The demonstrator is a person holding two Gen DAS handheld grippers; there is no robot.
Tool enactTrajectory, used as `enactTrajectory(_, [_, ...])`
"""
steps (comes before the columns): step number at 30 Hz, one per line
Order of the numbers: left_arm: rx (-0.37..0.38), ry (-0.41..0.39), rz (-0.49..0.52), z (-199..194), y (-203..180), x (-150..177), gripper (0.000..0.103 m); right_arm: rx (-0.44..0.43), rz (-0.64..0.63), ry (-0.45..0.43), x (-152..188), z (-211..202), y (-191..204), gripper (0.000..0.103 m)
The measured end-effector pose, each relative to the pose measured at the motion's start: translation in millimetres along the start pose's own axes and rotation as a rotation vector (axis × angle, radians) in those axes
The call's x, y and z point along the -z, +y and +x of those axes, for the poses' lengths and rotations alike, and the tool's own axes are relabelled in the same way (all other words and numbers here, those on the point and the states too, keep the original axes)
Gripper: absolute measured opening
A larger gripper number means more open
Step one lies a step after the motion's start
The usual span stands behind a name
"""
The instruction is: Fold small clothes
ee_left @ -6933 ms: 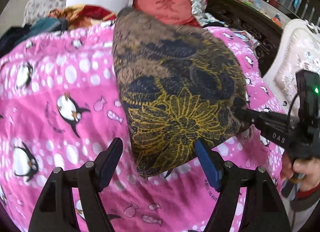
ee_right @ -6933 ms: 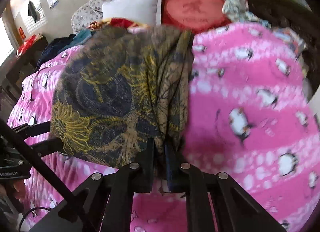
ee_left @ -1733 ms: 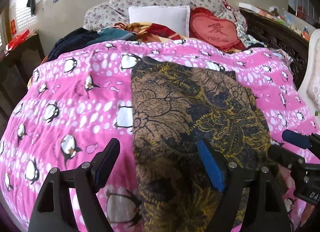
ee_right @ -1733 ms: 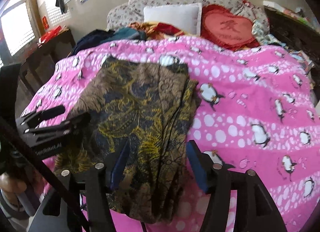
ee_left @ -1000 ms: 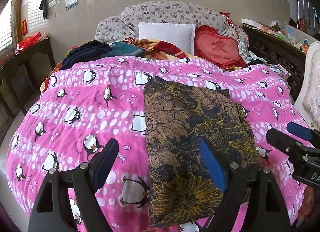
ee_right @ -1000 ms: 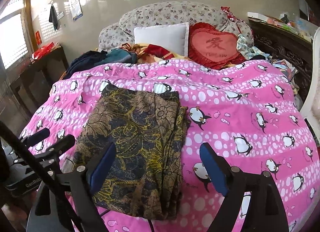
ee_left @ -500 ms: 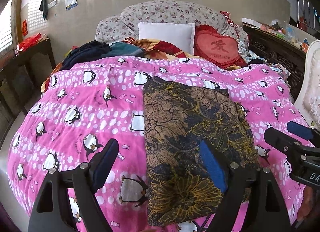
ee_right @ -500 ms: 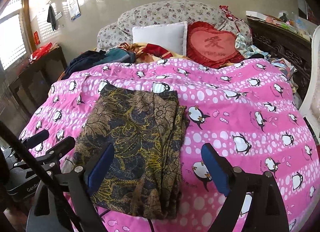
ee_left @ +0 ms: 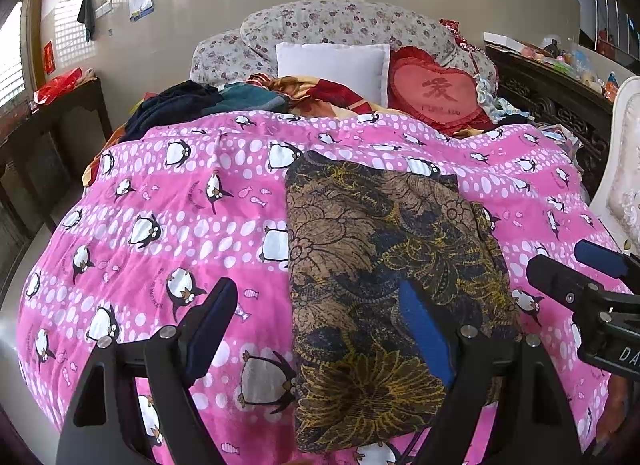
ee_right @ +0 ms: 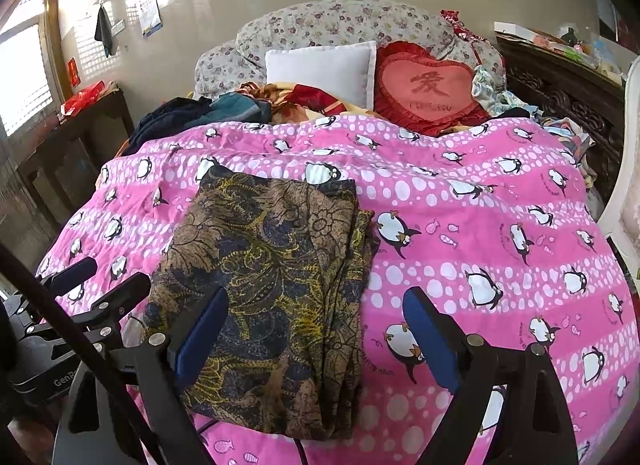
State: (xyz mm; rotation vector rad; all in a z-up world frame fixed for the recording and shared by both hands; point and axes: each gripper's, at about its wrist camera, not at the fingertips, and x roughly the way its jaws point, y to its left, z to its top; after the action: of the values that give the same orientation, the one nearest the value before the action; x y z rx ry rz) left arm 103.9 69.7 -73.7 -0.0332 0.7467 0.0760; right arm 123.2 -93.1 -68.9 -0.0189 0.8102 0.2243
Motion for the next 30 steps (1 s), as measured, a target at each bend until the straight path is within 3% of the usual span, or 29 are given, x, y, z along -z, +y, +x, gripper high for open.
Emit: enactTrajectory(30, [-0.007,0.032,0.013,12.4,-1.2,3.2,0.082,-0.013,0.008,0.034,2.2,16.1,3.7,0.092])
